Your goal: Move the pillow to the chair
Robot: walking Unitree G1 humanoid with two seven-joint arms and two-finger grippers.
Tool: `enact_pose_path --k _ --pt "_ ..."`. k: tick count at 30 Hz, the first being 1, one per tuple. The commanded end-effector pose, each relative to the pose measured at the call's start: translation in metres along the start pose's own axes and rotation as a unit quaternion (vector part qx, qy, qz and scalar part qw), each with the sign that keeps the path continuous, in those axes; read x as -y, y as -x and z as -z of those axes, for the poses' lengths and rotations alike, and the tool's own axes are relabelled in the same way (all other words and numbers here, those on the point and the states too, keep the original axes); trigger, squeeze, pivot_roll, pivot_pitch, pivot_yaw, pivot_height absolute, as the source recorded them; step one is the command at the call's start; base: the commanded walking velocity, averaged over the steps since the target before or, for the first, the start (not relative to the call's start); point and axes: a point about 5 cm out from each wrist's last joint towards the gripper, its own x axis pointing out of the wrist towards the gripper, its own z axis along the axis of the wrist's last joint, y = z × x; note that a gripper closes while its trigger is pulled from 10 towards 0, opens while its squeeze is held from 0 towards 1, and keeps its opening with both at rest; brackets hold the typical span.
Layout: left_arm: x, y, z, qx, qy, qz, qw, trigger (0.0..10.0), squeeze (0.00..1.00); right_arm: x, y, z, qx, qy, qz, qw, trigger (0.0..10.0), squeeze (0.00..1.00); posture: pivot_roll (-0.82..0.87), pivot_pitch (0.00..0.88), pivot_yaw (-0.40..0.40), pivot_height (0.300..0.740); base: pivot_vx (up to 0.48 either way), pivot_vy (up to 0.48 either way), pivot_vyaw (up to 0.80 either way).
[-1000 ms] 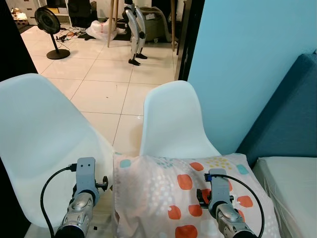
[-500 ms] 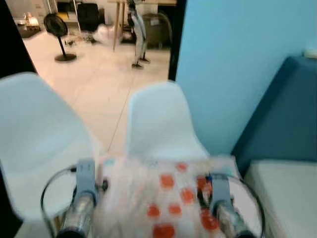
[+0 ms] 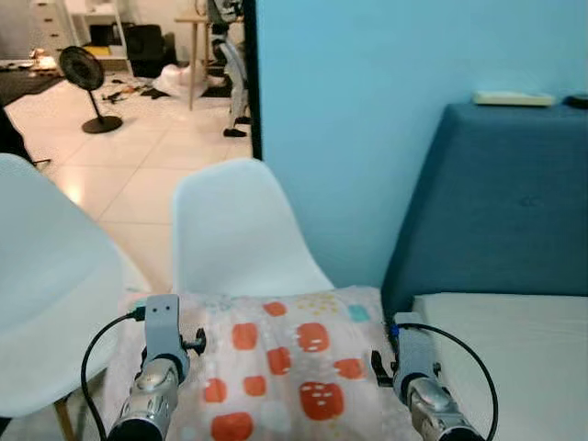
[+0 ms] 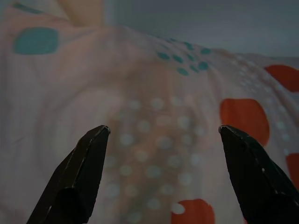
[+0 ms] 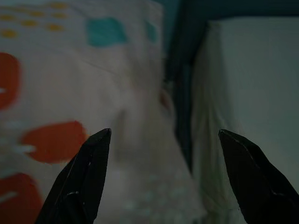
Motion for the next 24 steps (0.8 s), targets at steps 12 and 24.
enact_pose_path --k 12,24 --pt "-0.012 0.000 -0.003 0.000 -0.035 -0.001 0.999 10.0 0.00 -0.004 -0.001 -0.005 0.011 -0.007 -0.013 1.000 10.0 0.00 0.01 0.037 -0.025 0.740 0.000 0.000 0.00" --pt "-0.041 0.002 -0.009 -0.007 -0.008 -0.012 1.000 10.0 0.00 -0.003 -0.006 -0.026 0.033 -0.001 -0.047 0.998 10.0 0.00 0.02 0.052 -0.030 0.740 0.000 0.000 0.00"
